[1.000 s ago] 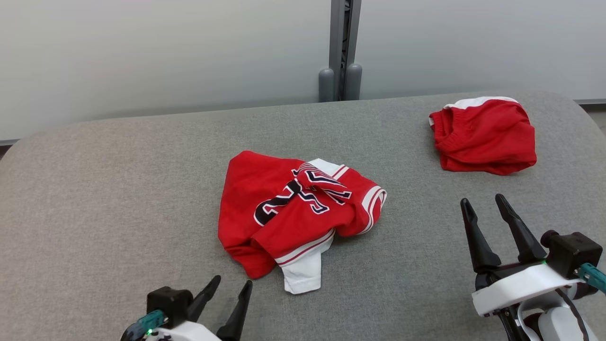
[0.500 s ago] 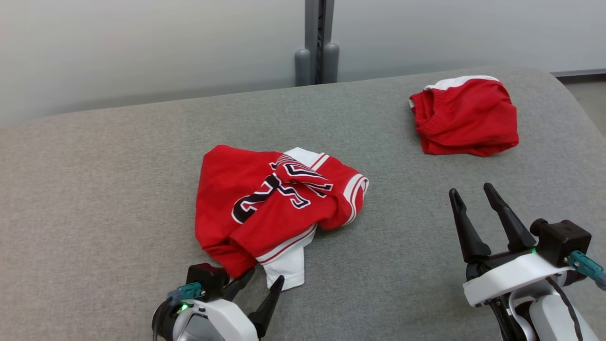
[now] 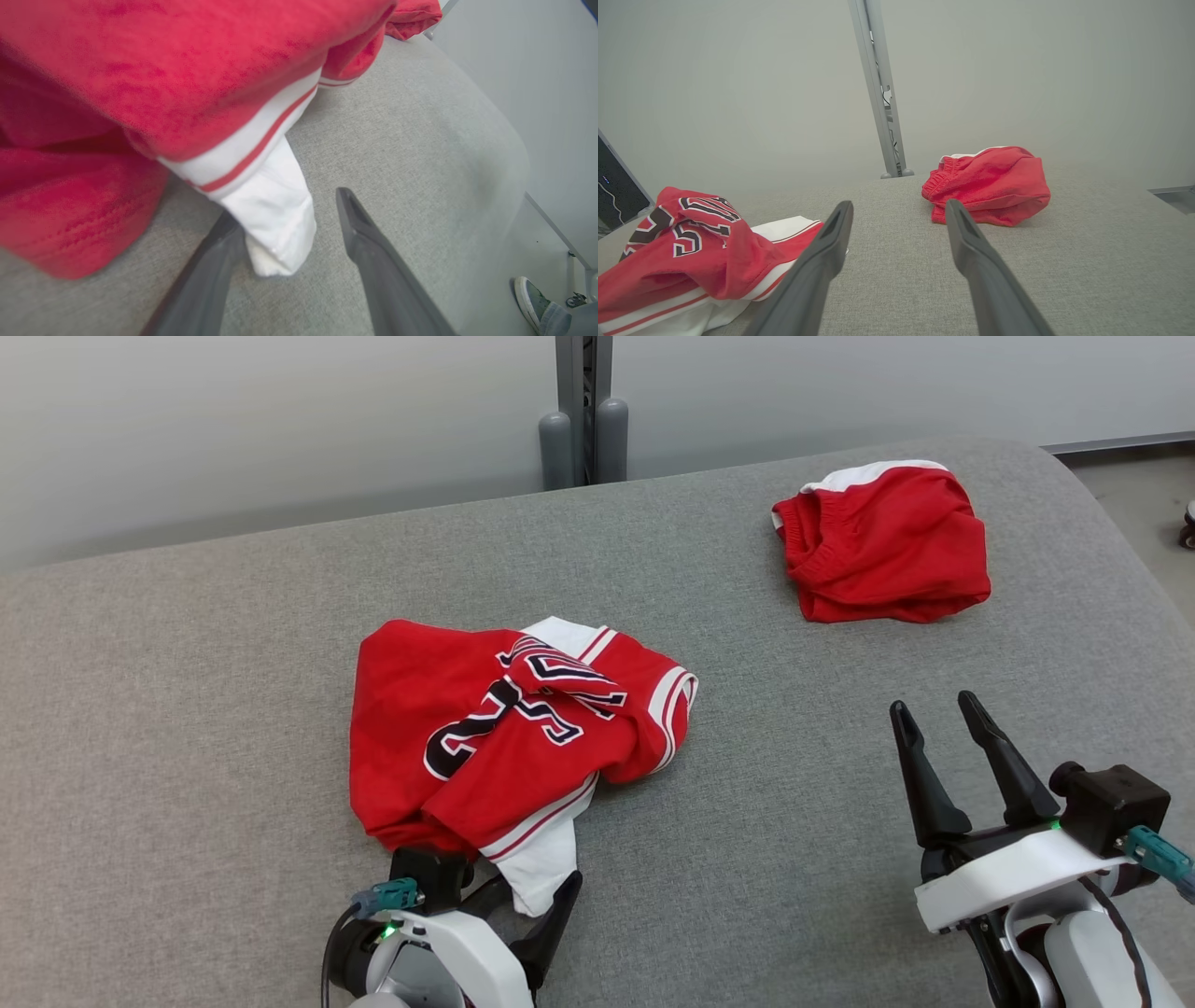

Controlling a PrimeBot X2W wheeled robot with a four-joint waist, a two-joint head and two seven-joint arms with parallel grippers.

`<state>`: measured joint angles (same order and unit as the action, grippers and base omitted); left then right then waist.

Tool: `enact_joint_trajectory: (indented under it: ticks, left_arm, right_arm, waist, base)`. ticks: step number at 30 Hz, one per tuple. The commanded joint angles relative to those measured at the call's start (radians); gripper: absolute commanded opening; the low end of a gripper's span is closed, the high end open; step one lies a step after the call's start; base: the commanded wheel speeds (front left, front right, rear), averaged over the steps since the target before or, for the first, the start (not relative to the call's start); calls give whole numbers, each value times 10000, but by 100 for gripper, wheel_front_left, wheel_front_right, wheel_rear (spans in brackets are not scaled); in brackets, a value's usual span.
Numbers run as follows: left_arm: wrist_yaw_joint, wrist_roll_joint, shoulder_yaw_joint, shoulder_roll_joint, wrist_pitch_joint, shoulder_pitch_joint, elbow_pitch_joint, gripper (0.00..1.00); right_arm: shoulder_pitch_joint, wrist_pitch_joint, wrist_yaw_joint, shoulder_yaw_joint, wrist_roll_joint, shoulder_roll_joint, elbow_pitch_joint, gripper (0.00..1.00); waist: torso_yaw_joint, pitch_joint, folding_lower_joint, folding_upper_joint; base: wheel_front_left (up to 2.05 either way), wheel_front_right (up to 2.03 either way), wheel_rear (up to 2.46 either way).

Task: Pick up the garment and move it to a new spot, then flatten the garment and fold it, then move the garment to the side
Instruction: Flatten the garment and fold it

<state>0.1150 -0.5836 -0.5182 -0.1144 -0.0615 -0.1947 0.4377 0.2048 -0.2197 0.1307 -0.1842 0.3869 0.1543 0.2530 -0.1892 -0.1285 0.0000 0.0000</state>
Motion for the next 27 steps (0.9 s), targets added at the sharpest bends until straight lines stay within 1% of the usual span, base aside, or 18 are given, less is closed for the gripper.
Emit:
enact_joint_trajectory:
  ticks: [1,2,9,11,14,17,20,23,25,27]
  left_arm:
    - [48,-39,-1,-47,-15,-235,-39,17]
    - [25,-56,6,-68,-23,-242,-56,0]
    - [-56,-99,8,-232,-154,-214,-378,0]
    - [-91,-93,23,-282,-165,-182,-651,0]
    - [-219,34,5,-526,-270,-27,-1149,0]
    - [-292,-148,123,-692,-408,271,-1860,0]
    - [-482,-272,377,-1037,-602,444,-2732,0]
    - [-481,-751,633,-1300,-935,870,-3741,0]
    - [-628,-946,956,-1730,-1164,1080,-4434,0]
    - [-897,-1003,1350,-2142,-1341,1329,-5094,0]
  right_arm:
    - [99,-76,3,17,16,-22,46,100]
    - [111,-93,3,16,16,-45,56,100]
    - [114,-161,3,52,21,-100,144,100]
    - [76,-194,3,77,32,-104,177,100]
    - [43,-208,3,77,56,-118,232,100]
    - [10,-231,3,92,83,-127,276,100]
    - [-21,-254,3,152,97,-112,307,100]
    - [-68,-273,3,197,96,-101,329,100]
    - [-63,-279,3,252,95,-83,326,100]
    - [-72,-287,3,318,85,-68,311,100]
  waist:
    - [16,0,0,0]
    - [26,2,0,0]
    - [145,3,0,0]
    - [217,35,0,0]
    - [323,96,0,0]
    - [456,171,0,0]
    - [610,235,0,0]
    - [736,302,0,0]
    - [825,325,0,0]
    - [929,333,0,0]
  base:
    - [0,0,0]
    - [0,0,0]
    - [0,0,0]
    - [0,0,0]
    - [0,0,0]
    - [0,0,0]
    - [0,0,0]
    - [0,0,0]
    - [0,0,0]
    - [0,0,0]
